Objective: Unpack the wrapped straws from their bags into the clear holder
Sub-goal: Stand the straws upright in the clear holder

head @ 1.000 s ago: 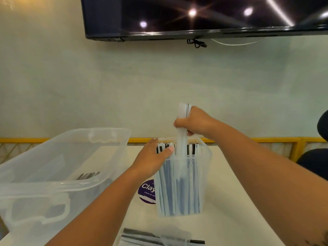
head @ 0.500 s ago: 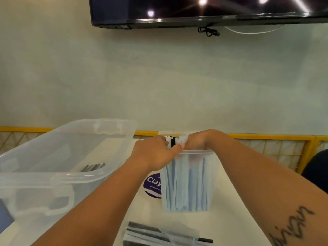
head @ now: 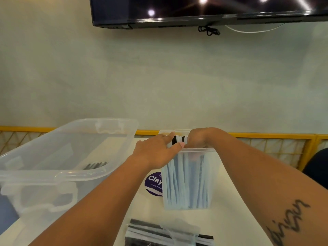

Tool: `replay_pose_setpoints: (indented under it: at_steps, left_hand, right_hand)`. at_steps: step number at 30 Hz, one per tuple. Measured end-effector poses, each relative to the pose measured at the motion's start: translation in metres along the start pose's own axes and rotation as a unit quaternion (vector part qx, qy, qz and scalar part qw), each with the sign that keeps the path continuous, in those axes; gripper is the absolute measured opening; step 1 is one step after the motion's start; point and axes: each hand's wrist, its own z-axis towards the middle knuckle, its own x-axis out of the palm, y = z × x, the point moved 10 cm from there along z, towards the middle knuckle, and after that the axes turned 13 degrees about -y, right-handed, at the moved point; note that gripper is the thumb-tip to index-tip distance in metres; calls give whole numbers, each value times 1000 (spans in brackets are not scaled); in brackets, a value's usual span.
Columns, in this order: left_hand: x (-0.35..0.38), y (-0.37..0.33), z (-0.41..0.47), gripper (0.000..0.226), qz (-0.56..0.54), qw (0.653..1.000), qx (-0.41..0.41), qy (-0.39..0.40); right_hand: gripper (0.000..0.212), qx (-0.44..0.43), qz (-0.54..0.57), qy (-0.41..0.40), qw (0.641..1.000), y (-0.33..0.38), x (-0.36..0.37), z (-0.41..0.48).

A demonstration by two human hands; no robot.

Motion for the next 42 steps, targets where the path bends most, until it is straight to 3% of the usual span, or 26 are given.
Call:
replay_pose_setpoints:
  at_steps: [3,6,11,13,17,25,30,34,42]
  left_hand:
    - [1,-1,1,63,22,1000,3,14]
    - [2,-1,1,65,36,999,3,22]
    - [0,1,-1,74,23,999,-16,22]
    - [0,1,-1,75,31,999,-17,22]
    - [1,1,2,75,46,998,-15,35]
    - [8,2,6,74,3,997,-28,72]
    - [7,3,11,42,-28,990,-78,112]
    - [4,4,16,57,-20,992,-84,89]
    - [-24,-20,-28,53,-94,994,-1,-47]
  right_hand:
    - [40,14,72,-58,996,1,-11,3]
    - [43,6,48,-102,994,5,-22,1]
    - [22,6,85,-213,973,4,-49,-5]
    - [30,-22,138,-253,957,8,-60,-10]
    - [39,-67,170,-244,952,18,-58,-15]
    - [25,-86,129,-231,960,26,-50,-9]
    - [30,-82,123,-221,964,23,-47,-13]
    - [32,-64,159,-242,955,11,-53,-23]
    - [32,-59,268,-328,904,5,-74,-88]
